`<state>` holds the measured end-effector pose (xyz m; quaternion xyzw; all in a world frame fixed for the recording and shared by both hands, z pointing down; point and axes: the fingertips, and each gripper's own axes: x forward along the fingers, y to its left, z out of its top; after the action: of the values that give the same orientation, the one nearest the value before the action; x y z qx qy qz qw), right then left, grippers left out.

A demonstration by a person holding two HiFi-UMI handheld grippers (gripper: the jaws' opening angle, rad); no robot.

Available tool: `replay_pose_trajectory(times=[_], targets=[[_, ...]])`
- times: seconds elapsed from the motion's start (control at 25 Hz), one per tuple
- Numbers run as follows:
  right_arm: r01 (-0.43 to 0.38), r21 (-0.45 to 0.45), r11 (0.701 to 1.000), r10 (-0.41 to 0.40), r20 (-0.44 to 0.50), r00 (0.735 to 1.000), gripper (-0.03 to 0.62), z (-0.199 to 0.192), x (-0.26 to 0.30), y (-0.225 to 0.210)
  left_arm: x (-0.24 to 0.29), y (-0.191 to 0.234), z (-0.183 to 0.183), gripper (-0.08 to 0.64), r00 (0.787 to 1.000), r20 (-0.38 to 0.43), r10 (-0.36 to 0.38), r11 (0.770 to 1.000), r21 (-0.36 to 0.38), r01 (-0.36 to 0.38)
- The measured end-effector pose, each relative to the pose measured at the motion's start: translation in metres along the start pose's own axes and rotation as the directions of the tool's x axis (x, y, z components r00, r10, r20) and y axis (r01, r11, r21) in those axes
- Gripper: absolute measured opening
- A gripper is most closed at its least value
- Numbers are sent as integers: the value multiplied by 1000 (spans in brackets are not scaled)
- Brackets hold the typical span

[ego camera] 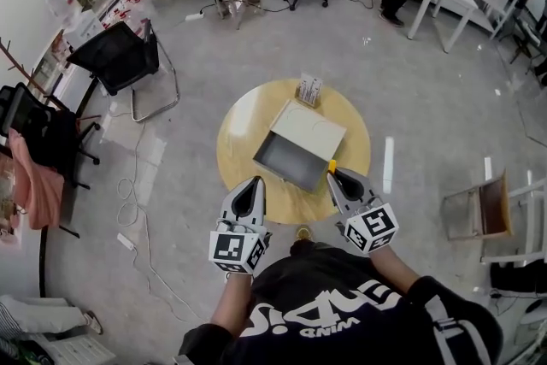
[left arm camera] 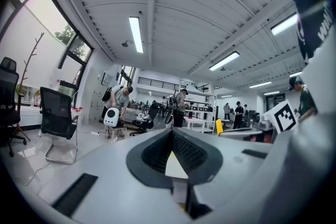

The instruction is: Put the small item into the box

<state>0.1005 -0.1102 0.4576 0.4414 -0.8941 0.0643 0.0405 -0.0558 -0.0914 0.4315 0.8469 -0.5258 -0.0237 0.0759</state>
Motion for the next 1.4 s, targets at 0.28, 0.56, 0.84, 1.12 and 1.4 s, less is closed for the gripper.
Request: replay_pose_trajectory(times=[0.28,0.56,0.84,1.12,1.4], targets=[[-39,4,999,39,-15,999,26,4,28,-32,41,7,4,9,1000,5,26,1000,-9,-26],[-43,12,999,43,-11,999,26,4,52,-41,60,24,4,9,1000,-3,29,1000,-1,-29],[-10,22,1000,10,-1,1000,26,12,61,-38,64,37,8,9,1000,-24,1,1000,7,-1],[6,11,1000,-6,1,1000,26,12,75,-39,78,44,10,9,999,-21,-30,1000,8,30],[4,0,1000,-4,-17,1000,26,7,97,-31,78,57,7,9,998,-32,-50,999,5,51]])
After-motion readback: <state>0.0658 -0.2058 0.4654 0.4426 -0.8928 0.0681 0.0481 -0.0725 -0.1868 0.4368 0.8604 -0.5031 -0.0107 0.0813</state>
